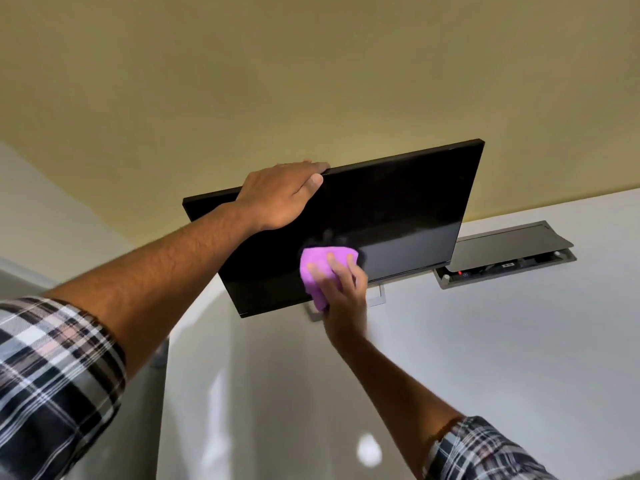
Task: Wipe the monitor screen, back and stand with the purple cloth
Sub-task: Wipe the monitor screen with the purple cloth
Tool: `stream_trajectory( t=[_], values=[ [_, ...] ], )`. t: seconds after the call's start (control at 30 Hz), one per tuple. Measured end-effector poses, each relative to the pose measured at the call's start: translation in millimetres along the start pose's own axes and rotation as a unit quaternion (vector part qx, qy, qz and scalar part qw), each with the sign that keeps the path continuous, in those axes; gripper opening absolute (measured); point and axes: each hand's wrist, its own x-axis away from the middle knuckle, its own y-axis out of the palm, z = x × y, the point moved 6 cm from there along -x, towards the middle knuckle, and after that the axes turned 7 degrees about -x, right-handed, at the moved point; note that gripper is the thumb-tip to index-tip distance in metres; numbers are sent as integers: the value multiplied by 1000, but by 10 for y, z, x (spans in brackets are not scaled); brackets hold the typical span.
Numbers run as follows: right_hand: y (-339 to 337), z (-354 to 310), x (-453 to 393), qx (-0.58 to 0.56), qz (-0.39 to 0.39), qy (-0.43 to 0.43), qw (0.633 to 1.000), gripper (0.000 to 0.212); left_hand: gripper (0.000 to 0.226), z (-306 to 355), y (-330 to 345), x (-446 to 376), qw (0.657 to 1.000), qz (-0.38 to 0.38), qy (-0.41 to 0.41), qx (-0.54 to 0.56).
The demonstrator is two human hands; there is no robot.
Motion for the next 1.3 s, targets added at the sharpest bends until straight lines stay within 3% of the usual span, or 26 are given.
stream_trajectory(
  t=[0.07,0.13,0.2,0.23,0.3,0.37,0.43,0.47,0.53,0.6,0.67,0.7,0.77,0.8,0.83,0.87,0.97,1.03,1.1,1.17,1.23,1.3],
  values=[
    [191,62,237,-5,-117,3,993,35,45,20,-11,15,1000,-7,1,3],
    [276,110,434,23,-260,-45,964,33,46,50,-28,42,1000,-11,7,3],
    [182,83,451,12,-320,-89,943,34,46,50,-36,56,1000,-15,6,8],
    [81,111,388,-28,-305,-82,948,31,46,40,-34,51,1000,-16,5,8],
    [-275,98,111,-95,-191,-37,976,31,45,34,-30,36,1000,-13,5,4],
    [-721,188,-214,-68,-7,21,997,36,44,29,-34,33,1000,-5,6,3],
    [-1160,244,-512,-2,164,38,986,50,44,24,-38,33,1000,-2,6,5],
    [-1305,250,-646,13,213,45,976,57,44,23,-36,36,1000,-2,5,6],
    [-1419,239,-841,13,248,78,966,66,44,19,-29,30,1000,-4,0,7],
    [-1271,239,-828,50,233,84,967,64,44,16,-22,22,1000,-10,-5,7],
    [-966,219,-590,68,146,81,984,57,44,21,-13,25,1000,-10,-3,-2],
    [-769,260,-417,53,63,98,992,52,44,25,-17,30,1000,-8,-2,-4],
    [-405,347,-60,57,-162,119,978,44,44,11,-17,38,1000,-10,-2,1],
    [-279,363,138,77,-272,101,954,40,44,11,-16,45,1000,-13,1,5],
    [-223,396,302,80,-336,73,936,37,44,18,-18,59,1000,-14,5,5],
    [-261,395,376,66,-333,49,939,40,45,27,-24,67,1000,-14,9,4],
    [-791,358,137,-11,-89,59,994,40,45,59,-57,73,1000,-6,14,-4],
    [-1276,274,-187,-20,106,68,992,40,44,69,-63,69,1000,0,19,-5],
    [-1625,291,-506,-29,224,96,969,54,44,70,-58,67,1000,1,21,-5],
    [-1773,319,-820,-37,269,136,953,71,44,67,-49,71,1000,-1,17,-8],
    [-1616,227,-954,-31,224,185,956,71,44,59,-34,65,1000,2,15,-11],
    [-1240,70,-883,-12,155,179,971,67,45,30,-4,44,1000,1,9,-11]
  ],
)
